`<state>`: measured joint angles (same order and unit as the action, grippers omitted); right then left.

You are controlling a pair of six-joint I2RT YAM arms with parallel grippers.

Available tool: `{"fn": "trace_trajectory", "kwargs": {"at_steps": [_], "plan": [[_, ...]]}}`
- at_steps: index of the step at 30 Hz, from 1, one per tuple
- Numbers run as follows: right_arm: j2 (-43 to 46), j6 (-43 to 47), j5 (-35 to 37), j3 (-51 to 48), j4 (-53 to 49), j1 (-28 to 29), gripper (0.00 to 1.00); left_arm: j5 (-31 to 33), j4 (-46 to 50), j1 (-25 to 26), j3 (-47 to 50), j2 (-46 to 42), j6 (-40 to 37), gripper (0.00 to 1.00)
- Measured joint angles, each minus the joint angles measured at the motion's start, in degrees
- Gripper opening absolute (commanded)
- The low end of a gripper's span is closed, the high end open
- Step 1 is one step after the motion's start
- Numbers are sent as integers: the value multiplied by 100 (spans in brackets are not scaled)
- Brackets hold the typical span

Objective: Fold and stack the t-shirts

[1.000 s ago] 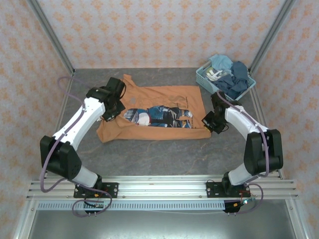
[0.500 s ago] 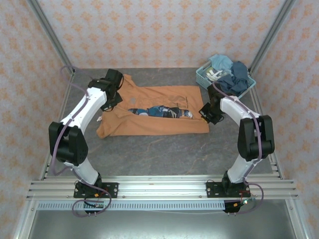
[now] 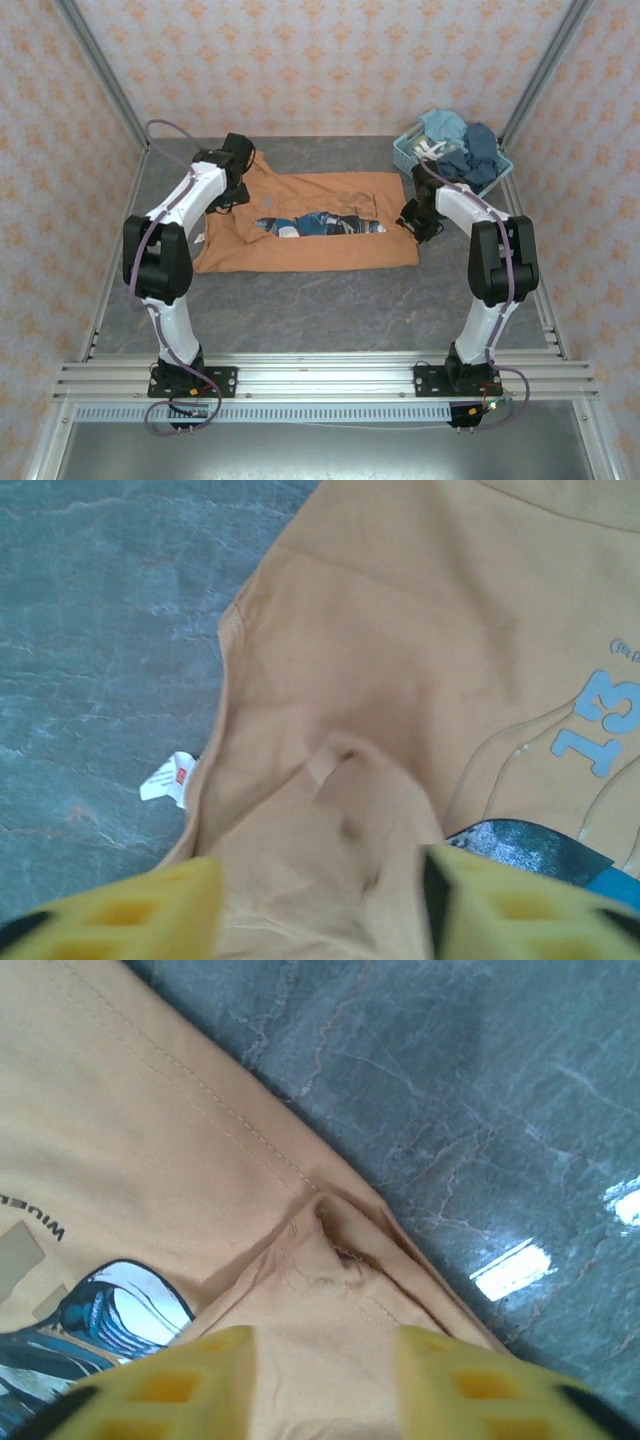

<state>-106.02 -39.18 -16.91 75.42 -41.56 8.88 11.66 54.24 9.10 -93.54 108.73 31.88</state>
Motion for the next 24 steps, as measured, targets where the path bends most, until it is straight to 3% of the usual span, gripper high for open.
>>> {"fn": "trace_trajectory", "kwargs": {"at_steps": [5, 10, 16, 24], "plan": [[573, 201, 61, -420, -31, 0, 57, -221, -52, -369, 1132, -1161, 240, 67], [1541, 289, -44, -1342, -44, -4, 54, -1008, -129, -1226, 2782, -2441, 857, 49], [1718, 302, -354, -2020, 55, -4, 54, -1843, -511, -1287, 3630, -2065, 1401, 40], [1078, 208, -400, -2068, 496, -4, 47, -1488, -675, -1318, 3536, -1266, 1451, 30]]}}
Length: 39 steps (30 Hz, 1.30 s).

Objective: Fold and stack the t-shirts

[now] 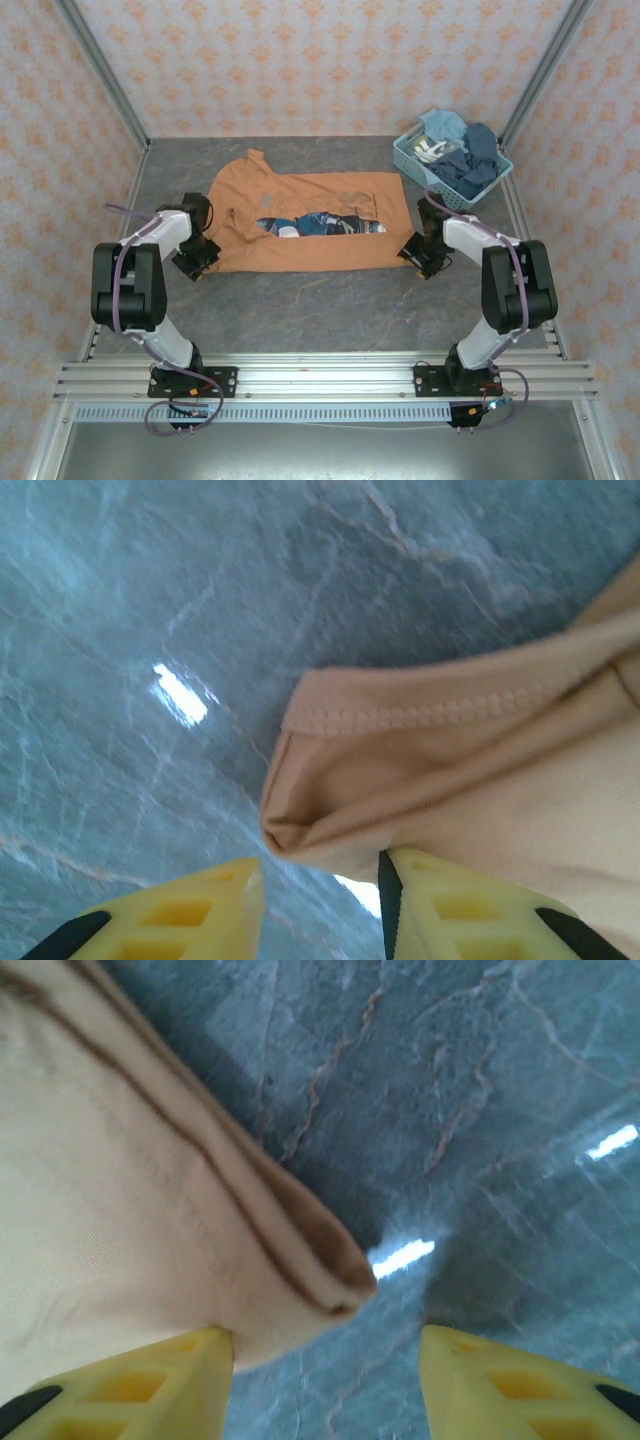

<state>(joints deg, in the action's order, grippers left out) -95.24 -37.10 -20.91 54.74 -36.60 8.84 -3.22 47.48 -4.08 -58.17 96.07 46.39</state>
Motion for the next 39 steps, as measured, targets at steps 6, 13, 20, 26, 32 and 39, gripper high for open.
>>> {"fn": "trace_trajectory", "kwargs": {"at_steps": [6, 13, 20, 26, 32, 39], "plan": [[-267, -87, 184, 260, -431, -28, 10, 420, -46, -48, -142, 361, -140, 5], [-210, -92, 291, 243, -350, 2, 0, 533, -72, -44, 153, 136, -136, 0], [839, -92, 330, -815, -654, 55, 0, 459, 164, -44, 1467, -1180, 61, 0], [1453, -87, 192, -1340, -957, 55, 44, 481, 619, -48, 1668, -1777, 267, 57], [2243, -4, 175, -870, -1097, 208, 58, 487, 872, 129, 922, -2514, 601, 62], [2197, 125, -776, -240, 50, 960, 62, -354, -92, 1335, 544, -2015, 1338, 61]]}}
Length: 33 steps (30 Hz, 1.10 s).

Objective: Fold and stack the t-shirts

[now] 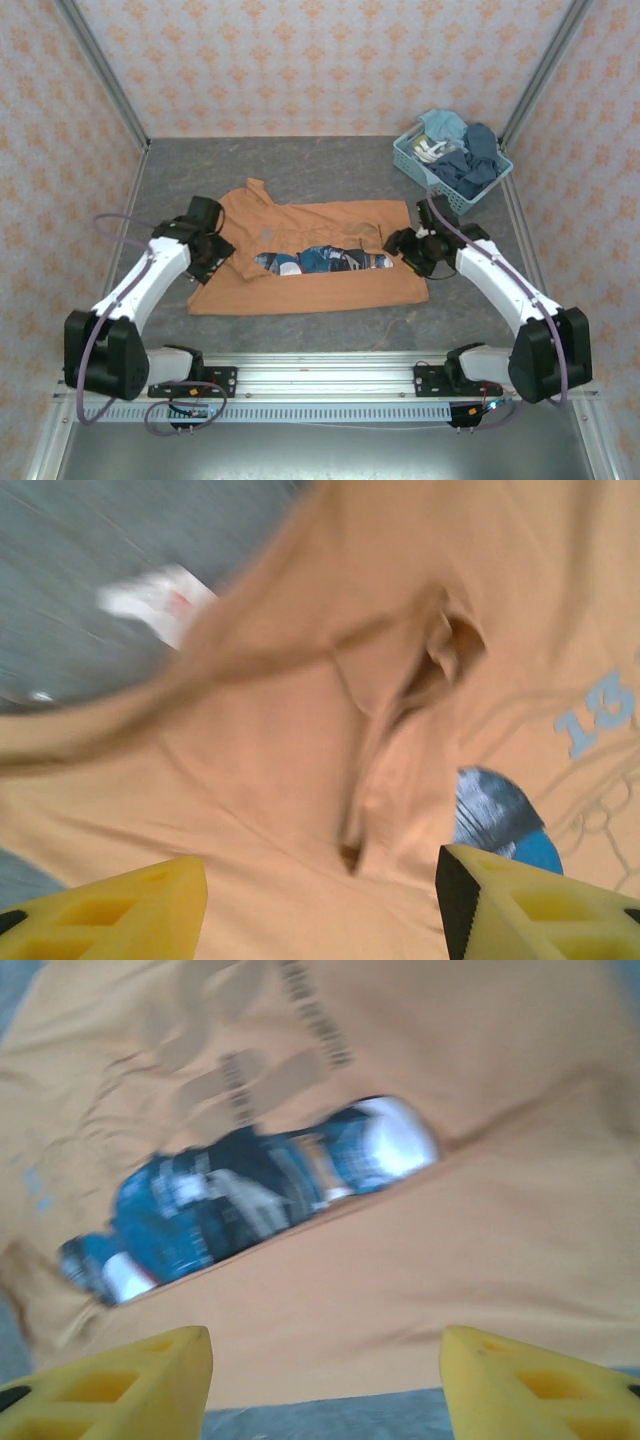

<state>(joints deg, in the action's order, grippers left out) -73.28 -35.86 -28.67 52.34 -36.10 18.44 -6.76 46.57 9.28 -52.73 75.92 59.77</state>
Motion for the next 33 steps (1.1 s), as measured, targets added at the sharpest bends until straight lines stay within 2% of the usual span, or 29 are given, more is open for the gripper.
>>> {"fn": "trace_trajectory", "kwargs": {"at_steps": [4, 15, 18, 22, 24, 33], "plan": [[-391, -2, -391, 262, 404, 291, 62, -243, -317, 382, 0, 680, 326, 57], [-588, -7, -570, 393, 662, 306, 62, -361, -621, 538, -7, 1499, 492, 46], [-588, -28, -568, 393, 662, 306, 61, -380, -629, 575, -7, 1602, 498, 33], [-588, -50, -564, 393, 664, 306, 60, -367, -634, 625, -109, 1628, 490, 9], [-592, -52, -562, 393, 662, 306, 60, -343, -603, 667, -367, 1711, 455, 1], [-619, -74, -516, 393, 660, 306, 58, -315, -293, 916, -1587, 2588, 85, 0]]}}
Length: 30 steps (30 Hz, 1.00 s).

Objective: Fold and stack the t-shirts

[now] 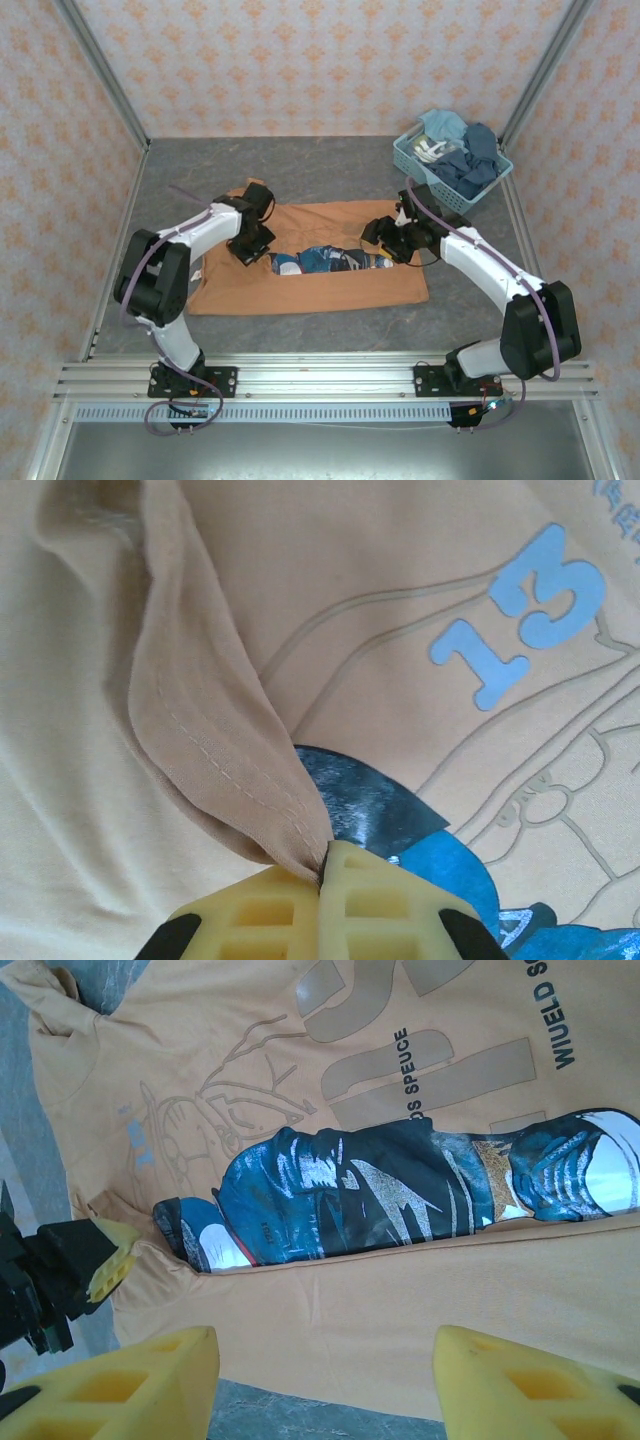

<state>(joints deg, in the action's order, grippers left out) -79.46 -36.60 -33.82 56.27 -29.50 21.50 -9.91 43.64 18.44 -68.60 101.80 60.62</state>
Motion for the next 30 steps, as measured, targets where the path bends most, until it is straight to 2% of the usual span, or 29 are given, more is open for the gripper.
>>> {"fn": "trace_trajectory", "kwargs": {"at_steps": [9, 10, 11, 12, 14, 15, 16, 19, 22, 27, 30], "plan": [[-35, -22, 20, 0, 0, 0, 58, 280, 658, 413, -1266, 916, -684, 0], [-48, -28, 17, 0, 0, 0, 58, 332, 717, 461, -1366, 1005, -754, 6], [-74, -39, 15, 0, 0, 0, 58, 387, 774, 503, -1467, 1104, -850, 17], [-96, -44, 13, 0, 0, 0, 58, 455, 850, 549, -1561, 1204, -953, 33], [-151, -66, 11, 0, 0, 0, 58, 595, 1003, 612, -1731, 1386, -1117, 56], [-177, -66, 11, 0, 0, 0, 58, 678, 1056, 632, -1788, 1445, -1165, 62], [-199, -66, 13, 0, -2, 0, 58, 767, 1095, 640, -1810, 1462, -1217, 63], [-236, -68, 15, 0, -2, 0, 58, 1067, 1259, 638, -1803, 1364, -1274, 64], [-254, -79, 20, -2, -2, 0, 57, 1235, 1226, 632, -1596, 909, -1248, 60], [-280, -66, 166, -72, -74, -24, 51, 1167, 1187, 542, -763, -317, -968, 41], [-280, -22, 339, -210, -295, -142, 46, 997, 1152, 181, 157, -907, -778, 30]]}}
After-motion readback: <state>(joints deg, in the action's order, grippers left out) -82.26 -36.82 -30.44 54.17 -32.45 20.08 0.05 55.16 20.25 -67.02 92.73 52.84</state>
